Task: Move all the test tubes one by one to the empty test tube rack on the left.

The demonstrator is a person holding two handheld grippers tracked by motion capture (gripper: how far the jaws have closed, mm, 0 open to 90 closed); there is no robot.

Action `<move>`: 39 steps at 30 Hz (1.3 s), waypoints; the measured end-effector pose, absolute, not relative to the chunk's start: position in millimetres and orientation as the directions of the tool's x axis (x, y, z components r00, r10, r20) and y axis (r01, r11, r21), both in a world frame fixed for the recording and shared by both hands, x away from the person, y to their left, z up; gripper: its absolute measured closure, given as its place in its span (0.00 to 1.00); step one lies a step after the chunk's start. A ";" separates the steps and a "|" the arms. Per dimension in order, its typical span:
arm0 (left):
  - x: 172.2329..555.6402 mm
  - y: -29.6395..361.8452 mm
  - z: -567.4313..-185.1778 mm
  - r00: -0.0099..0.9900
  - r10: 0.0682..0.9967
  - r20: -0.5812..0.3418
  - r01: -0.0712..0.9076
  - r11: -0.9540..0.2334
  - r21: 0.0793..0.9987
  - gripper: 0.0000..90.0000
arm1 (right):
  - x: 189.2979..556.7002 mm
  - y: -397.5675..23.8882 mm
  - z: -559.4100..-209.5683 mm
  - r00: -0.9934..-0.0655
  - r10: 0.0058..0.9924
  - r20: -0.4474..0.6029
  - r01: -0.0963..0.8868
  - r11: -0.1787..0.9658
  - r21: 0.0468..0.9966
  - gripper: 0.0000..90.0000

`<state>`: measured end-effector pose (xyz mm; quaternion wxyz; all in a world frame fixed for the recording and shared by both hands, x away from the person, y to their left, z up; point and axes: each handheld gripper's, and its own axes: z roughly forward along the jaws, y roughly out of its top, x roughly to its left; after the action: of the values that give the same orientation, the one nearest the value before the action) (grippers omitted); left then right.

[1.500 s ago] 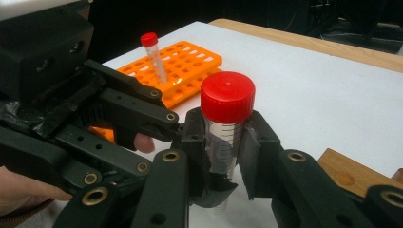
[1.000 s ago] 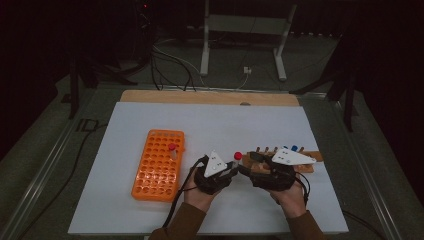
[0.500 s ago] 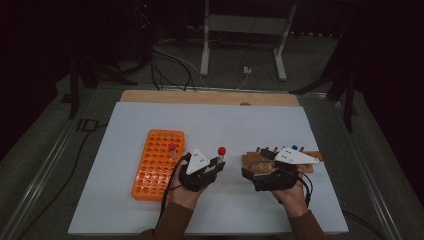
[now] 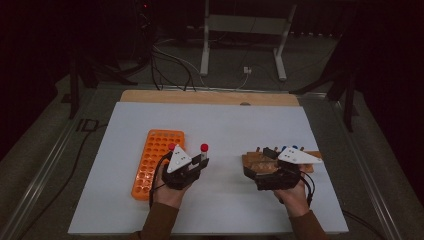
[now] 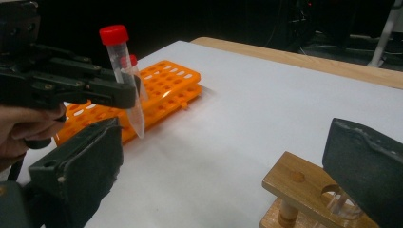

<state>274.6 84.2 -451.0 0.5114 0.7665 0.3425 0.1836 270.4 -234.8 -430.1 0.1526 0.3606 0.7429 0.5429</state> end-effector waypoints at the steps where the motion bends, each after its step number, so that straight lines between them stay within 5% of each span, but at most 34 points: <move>1: 274.7 86.9 -450.4 0.694 0.716 -0.069 0.338 -0.240 0.910 0.84 | 270.4 -234.8 -430.1 -0.693 0.702 0.165 0.371 0.150 0.917 0.00; 20: 277.4 147.5 -449.4 0.586 0.807 -0.075 0.359 -0.176 0.916 0.84 | 270.1 -235.6 -430.8 -0.694 0.700 0.169 0.371 0.147 0.917 0.00; 39: 283.5 148.8 -468.3 0.547 0.837 -0.028 0.403 -0.234 0.885 0.84 | 269.3 -236.7 -430.2 -0.700 0.695 0.166 0.366 0.150 0.919 0.00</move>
<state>283.5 148.8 -468.3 0.4603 0.7494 0.4136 0.2356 269.3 -236.7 -430.2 0.1506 0.3568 0.7431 0.5458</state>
